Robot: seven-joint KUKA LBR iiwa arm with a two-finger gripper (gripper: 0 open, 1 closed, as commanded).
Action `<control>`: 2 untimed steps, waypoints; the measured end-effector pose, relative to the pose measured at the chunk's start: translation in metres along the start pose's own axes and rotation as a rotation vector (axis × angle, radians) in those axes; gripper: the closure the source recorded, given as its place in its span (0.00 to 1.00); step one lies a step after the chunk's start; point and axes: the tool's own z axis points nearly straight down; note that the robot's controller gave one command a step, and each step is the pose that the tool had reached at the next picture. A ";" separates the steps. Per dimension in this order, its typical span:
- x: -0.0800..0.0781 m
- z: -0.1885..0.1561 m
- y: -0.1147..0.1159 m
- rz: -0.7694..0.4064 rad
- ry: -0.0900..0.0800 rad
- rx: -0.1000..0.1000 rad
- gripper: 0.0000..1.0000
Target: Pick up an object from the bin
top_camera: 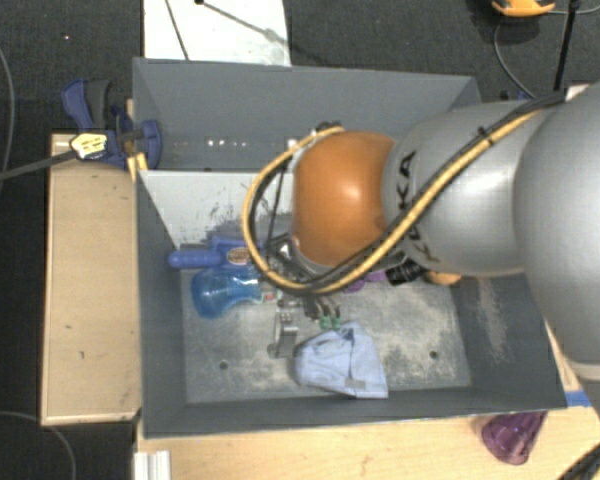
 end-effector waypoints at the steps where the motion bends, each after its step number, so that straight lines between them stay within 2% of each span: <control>1: -0.002 -0.005 -0.001 0.004 -0.008 -0.001 0.00; 2: -0.003 -0.004 0.000 0.003 -0.008 -0.001 0.00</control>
Offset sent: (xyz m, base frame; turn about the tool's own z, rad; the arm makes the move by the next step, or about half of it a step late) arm 0.0596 0.0346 -0.0188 -0.1301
